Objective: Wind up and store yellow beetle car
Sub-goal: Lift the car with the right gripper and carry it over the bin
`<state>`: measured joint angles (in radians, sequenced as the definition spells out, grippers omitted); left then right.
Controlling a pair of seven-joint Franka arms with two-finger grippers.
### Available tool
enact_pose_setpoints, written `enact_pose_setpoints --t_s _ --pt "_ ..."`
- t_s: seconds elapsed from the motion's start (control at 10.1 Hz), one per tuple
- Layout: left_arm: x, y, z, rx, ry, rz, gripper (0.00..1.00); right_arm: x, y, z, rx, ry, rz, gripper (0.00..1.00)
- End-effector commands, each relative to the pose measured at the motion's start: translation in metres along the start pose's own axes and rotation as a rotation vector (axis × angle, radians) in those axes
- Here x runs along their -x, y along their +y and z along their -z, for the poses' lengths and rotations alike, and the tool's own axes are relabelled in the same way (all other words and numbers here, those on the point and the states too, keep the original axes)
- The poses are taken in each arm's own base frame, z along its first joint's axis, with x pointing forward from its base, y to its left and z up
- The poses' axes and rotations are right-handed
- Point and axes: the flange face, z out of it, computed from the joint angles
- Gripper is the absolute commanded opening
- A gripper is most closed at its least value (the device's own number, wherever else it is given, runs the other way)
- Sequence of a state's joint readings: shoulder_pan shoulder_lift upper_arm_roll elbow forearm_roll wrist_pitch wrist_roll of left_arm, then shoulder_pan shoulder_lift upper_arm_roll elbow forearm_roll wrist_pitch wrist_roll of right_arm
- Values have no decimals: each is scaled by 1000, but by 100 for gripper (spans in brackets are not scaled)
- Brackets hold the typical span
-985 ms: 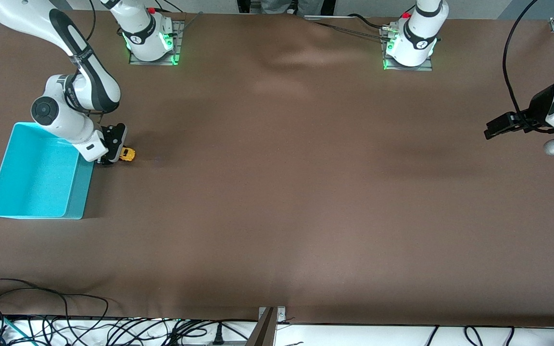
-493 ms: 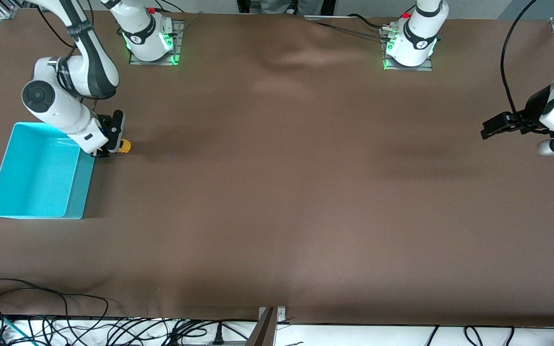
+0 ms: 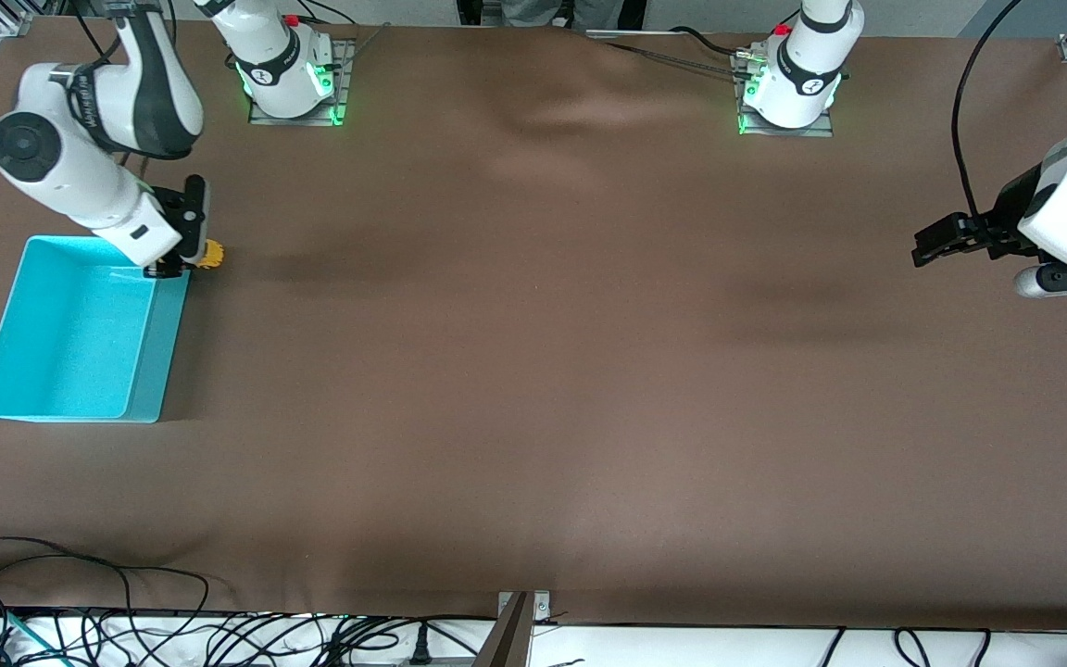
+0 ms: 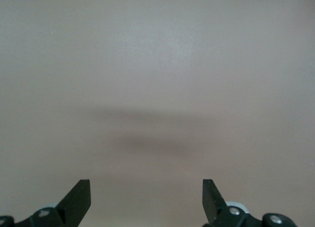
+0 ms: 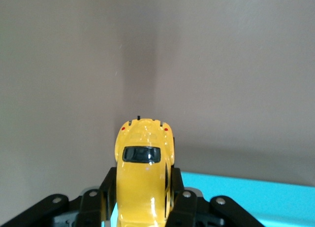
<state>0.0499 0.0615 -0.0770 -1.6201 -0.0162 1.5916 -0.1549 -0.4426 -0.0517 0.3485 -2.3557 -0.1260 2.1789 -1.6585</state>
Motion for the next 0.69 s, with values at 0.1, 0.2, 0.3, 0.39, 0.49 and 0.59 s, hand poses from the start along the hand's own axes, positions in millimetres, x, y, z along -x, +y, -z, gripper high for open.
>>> enact_pose_setpoints --t_s 0.1,0.2,0.3,0.39,0.49,0.59 --pt "1 5 4 15 6 -28 100 78 -3 3 -9 42 126 0" --pt "1 6 4 15 6 -29 100 108 -4 -7 -12 66 179 0" --pt "2 8 3 15 5 -32 100 139 -2 -25 -19 103 249 0" --pt "1 7 4 15 6 -31 100 171 4 -45 -22 121 344 0" --pt "1 7 4 15 6 -31 100 192 14 -60 -9 135 406 0" --pt "1 7 4 15 6 -31 100 206 24 -69 -4 136 454 0"
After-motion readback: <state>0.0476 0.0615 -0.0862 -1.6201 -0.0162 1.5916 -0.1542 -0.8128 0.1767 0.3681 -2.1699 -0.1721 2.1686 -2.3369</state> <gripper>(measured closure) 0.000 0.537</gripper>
